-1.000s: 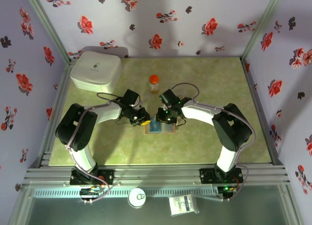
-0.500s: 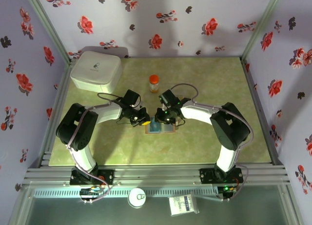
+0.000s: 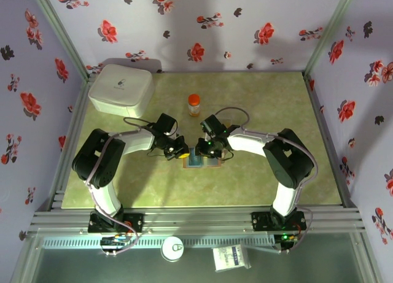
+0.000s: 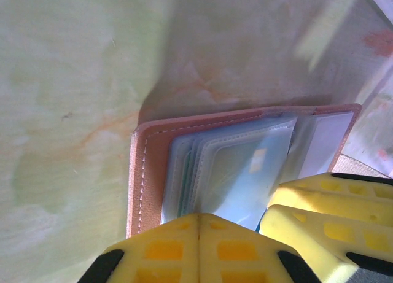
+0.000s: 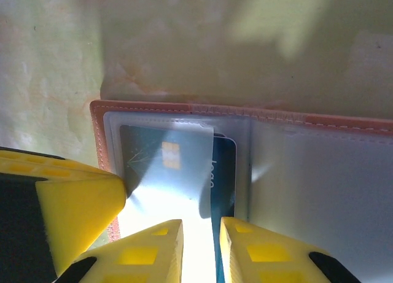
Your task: Take the credit cards out of the card holder
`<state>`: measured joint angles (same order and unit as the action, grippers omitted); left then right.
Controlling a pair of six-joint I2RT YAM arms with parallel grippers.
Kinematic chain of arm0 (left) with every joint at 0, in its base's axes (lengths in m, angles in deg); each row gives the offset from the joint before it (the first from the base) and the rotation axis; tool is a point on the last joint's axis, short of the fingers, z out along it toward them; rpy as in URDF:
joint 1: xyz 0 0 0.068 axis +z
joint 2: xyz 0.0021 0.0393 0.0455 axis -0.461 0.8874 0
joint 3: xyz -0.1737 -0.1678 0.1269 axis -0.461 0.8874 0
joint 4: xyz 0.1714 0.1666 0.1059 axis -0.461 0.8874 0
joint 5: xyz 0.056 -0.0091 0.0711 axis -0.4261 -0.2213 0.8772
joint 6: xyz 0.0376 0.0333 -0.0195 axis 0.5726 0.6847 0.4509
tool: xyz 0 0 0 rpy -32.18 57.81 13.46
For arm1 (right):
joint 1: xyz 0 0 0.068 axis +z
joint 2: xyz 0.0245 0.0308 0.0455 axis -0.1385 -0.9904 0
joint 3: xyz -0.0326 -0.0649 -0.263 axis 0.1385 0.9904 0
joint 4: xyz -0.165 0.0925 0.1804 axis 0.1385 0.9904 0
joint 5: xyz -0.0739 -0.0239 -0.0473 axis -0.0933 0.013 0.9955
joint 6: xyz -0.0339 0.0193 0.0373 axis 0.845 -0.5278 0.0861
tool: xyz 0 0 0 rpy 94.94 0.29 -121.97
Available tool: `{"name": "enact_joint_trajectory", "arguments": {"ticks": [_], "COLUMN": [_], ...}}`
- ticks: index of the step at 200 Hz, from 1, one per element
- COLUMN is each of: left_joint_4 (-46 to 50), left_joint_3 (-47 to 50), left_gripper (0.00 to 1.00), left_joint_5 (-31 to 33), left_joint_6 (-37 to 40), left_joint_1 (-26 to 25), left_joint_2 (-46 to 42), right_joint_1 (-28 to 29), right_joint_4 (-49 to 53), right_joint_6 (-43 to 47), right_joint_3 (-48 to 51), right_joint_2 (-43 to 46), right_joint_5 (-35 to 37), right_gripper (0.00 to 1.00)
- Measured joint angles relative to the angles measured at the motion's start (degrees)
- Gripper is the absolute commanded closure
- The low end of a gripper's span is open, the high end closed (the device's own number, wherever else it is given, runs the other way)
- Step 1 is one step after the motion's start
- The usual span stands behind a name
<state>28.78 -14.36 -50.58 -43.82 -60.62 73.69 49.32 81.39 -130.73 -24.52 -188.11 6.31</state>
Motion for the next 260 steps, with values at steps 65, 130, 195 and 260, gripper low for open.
{"name": "enact_joint_trajectory", "arguments": {"ticks": [65,130,195,260], "left_joint_4": [0.22,2.71,3.72,7.15], "left_joint_3": [-0.04,-2.71,-3.63,-4.74], "left_gripper": [0.95,0.97,1.00,1.00], "left_joint_5": [0.02,0.87,1.97,3.93], "left_joint_6": [0.00,0.20,1.31,4.35], "left_joint_1": [0.00,-2.45,-3.43,-3.37], "left_joint_2": [-0.07,-0.15,0.98,1.07], "right_joint_1": [0.00,0.00,0.00,0.00], "right_joint_4": [2.60,2.93,0.81,-0.55], "right_joint_6": [0.20,0.13,-0.33,-1.51], "right_joint_3": [0.00,0.00,0.22,0.37], "right_joint_2": [1.84,3.06,2.93,1.36], "right_joint_5": [2.47,2.64,1.70,0.66], "right_gripper": [0.74,0.74,0.74,0.75]}}
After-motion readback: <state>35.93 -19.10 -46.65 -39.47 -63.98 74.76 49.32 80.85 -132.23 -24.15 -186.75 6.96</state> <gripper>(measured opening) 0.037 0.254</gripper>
